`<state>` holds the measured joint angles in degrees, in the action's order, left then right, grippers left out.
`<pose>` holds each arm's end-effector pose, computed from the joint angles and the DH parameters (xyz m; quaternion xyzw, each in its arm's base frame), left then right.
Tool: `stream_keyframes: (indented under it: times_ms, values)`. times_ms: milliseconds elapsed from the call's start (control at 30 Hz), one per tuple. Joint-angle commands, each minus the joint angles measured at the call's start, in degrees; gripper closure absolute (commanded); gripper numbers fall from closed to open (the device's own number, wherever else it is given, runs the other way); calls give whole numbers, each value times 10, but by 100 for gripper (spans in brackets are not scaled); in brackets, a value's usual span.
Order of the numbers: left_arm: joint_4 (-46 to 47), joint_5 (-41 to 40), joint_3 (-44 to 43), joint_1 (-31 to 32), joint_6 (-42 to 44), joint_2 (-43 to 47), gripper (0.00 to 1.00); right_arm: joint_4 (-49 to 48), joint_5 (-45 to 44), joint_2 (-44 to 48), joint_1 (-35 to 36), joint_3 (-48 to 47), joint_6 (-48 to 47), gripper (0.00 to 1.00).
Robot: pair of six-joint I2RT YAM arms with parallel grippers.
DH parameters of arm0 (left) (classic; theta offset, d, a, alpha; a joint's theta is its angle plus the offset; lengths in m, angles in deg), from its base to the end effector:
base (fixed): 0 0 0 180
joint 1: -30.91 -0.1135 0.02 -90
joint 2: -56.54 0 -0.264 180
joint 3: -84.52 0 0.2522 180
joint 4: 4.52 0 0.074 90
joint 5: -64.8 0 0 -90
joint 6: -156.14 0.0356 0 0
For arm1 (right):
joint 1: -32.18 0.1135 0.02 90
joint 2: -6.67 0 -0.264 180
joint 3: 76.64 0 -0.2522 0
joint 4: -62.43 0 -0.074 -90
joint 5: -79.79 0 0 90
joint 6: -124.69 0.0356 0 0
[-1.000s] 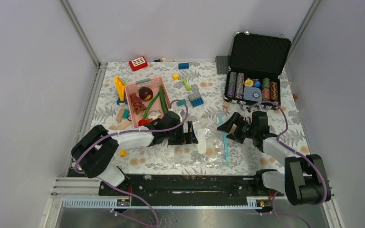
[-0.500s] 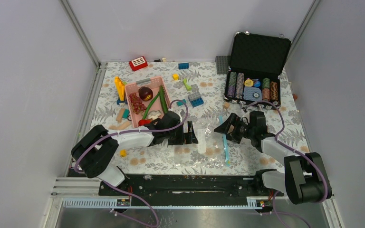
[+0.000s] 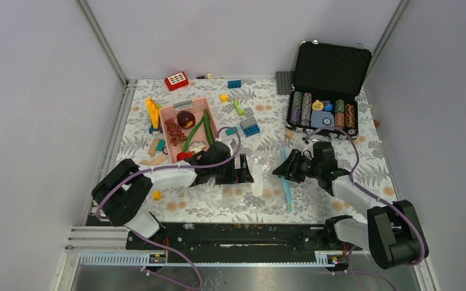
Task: Place the food in the zip-top bag and seal the zipper
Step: Pick up the zipper food storage bag at the center of the board.
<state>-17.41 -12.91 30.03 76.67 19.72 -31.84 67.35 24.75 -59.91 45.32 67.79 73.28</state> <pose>0.2013 -0.2176 0.1575 0.0341 0.9246 -0.3328 0.1823 0.2045 0.0687 0.1653 0.0540 0.8588 0.4299 0.2734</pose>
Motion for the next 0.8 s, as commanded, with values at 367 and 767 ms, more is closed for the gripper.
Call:
stream_keyframes:
  times_ms: [367, 767]
  values:
    - [-12, 37, 10, 2, -2, 106, 1, 252, -181, 96, 117, -179, -176, 100]
    - [-193, -108, -142, 2, 26, 266, 1, 405, -344, 130, 223, -333, -115, 100]
